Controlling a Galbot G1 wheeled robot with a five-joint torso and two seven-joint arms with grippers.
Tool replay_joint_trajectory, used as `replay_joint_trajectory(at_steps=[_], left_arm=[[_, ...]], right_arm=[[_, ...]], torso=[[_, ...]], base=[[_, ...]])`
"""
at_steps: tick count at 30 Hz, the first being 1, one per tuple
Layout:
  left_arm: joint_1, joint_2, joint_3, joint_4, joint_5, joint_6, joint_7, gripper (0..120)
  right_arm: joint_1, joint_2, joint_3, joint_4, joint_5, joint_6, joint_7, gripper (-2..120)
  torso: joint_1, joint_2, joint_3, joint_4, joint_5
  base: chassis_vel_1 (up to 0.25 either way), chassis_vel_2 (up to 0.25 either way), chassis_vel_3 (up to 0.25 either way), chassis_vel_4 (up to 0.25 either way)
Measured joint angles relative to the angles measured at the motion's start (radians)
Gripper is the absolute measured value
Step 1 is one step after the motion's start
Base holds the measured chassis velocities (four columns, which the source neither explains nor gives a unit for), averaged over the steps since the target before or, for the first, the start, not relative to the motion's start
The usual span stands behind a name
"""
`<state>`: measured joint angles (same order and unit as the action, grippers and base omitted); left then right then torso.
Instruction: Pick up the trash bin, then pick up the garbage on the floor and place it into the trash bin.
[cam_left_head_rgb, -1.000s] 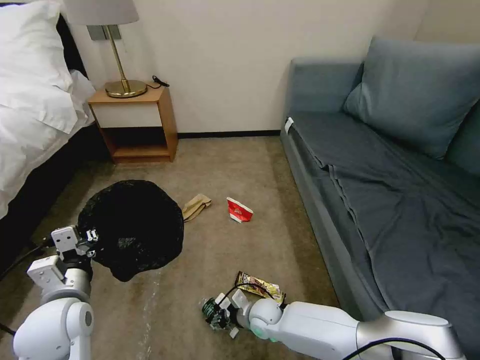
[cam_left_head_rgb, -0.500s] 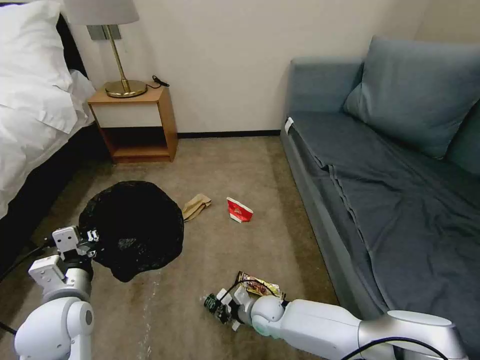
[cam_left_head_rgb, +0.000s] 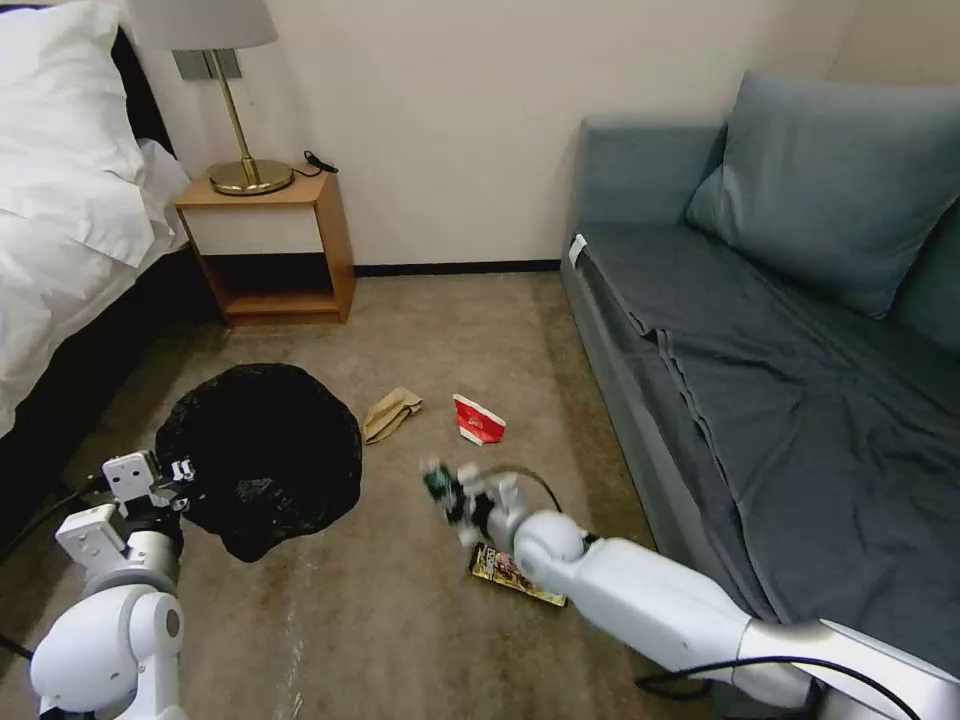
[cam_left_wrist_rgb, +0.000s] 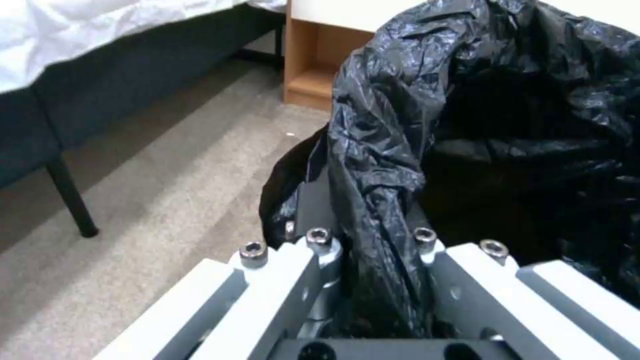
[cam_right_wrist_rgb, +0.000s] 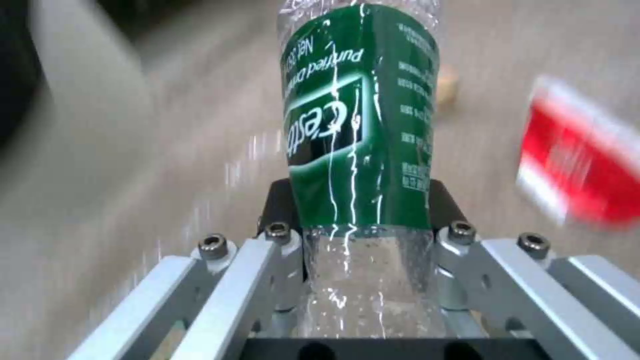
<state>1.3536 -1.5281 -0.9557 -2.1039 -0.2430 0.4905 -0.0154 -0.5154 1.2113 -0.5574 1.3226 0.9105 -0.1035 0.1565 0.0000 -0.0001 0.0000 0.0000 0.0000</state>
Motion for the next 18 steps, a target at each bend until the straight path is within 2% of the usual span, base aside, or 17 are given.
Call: replay_joint_trajectory(at_steps=[4, 10, 18], left_arm=[[-0.006, 0.001, 0.006, 0.016, -0.008, 0.000, 0.001, 4], [-0.009, -0.005, 0.014, 0.055, -0.013, -0.011, 0.009, 4], [-0.019, -0.008, 0.020, 0.103, -0.014, -0.029, 0.009, 4]], right_arm=[[0.059, 0.010, 0.022, 0.037, 0.000, 0.024, 0.026, 22], [0.225, 0.044, -0.061, 0.113, 0.023, 0.043, 0.104, 22], [0.305, 0.105, -0.157, 0.211, 0.056, 0.043, 0.163, 22]], torso=[[0.000, 0.000, 0.000, -0.0001, -0.0001], [0.000, 0.000, 0.000, 0.0001, -0.0002], [0.000, 0.000, 0.000, 0.0001, -0.0002]], base=[[0.000, 0.000, 0.000, 0.000], [0.000, 0.000, 0.000, 0.000], [0.000, 0.000, 0.000, 0.000]])
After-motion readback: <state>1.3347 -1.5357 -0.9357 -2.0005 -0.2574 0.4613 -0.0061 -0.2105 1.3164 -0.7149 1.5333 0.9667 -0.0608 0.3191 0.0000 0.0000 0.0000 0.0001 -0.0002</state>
